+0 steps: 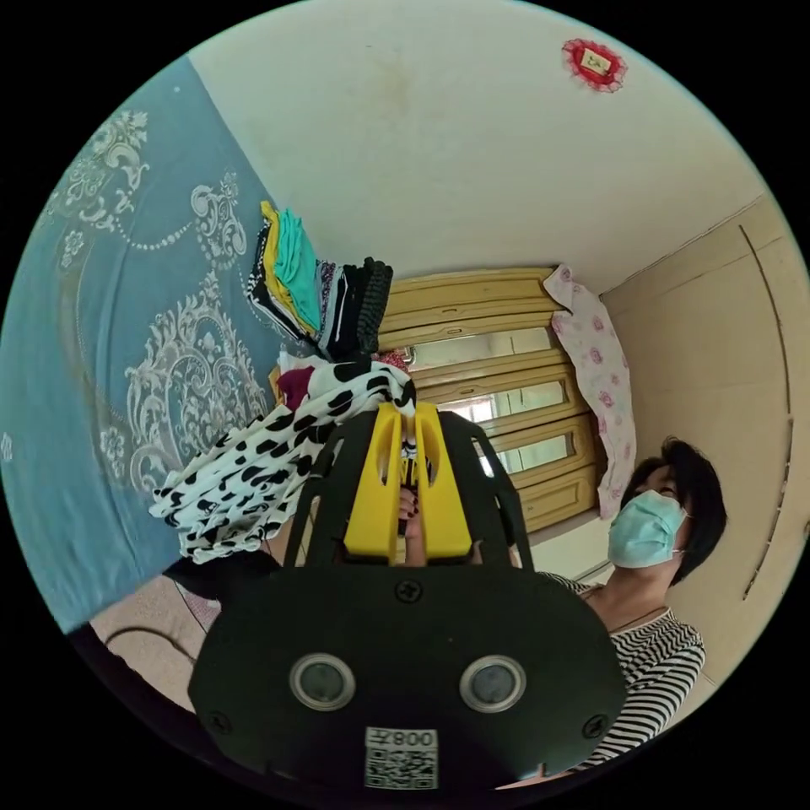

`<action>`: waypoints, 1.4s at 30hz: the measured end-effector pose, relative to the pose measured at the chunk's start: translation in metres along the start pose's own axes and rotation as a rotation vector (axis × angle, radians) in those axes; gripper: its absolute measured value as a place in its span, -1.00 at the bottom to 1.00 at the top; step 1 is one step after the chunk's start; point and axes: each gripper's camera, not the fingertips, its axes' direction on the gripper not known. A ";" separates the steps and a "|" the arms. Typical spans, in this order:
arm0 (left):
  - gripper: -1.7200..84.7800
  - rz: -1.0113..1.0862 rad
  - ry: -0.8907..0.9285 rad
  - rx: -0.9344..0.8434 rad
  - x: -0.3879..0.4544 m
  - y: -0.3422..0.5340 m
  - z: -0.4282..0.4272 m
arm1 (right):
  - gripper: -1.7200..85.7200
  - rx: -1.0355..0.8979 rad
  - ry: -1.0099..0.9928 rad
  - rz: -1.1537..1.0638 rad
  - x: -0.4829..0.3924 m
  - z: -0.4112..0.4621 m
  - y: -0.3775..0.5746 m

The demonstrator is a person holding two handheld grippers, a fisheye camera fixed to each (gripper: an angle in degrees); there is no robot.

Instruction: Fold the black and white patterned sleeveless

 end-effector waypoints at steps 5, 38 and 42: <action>-0.89 0.034 0.080 0.003 0.012 -0.194 0.059 | -0.92 -0.017 0.032 -0.063 0.105 0.010 -0.116; -0.89 -0.096 -0.189 -0.217 0.231 -0.791 0.406 | -0.89 -0.362 1.028 0.008 0.762 0.026 -0.271; -0.89 -0.098 -0.236 -0.226 0.294 -0.814 0.402 | -0.86 -0.320 1.053 0.006 0.821 0.009 -0.226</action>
